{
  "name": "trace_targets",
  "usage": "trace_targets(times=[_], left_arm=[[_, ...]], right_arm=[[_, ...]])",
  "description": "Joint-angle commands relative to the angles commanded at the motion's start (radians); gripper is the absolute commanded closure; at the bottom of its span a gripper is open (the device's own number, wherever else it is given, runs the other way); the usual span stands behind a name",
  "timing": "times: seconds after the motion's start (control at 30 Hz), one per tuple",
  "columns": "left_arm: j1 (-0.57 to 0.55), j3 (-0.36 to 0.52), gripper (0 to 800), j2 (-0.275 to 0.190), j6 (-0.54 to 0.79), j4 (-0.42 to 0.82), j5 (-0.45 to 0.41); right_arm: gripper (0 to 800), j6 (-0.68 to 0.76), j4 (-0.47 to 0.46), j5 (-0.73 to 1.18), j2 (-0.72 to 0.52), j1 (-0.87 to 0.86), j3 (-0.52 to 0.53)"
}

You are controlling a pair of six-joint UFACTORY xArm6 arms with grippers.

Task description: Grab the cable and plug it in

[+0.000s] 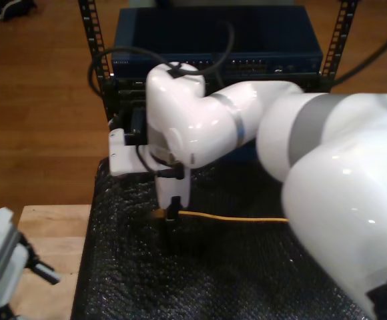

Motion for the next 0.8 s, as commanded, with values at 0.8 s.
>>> trace_targets(times=[0.8], left_arm=[[-0.324,-0.193,0,0.206,-0.153,-0.328,-0.044]], right_arm=[[796,-0.021,0.106,0.069,-0.373,-0.163,0.201]])
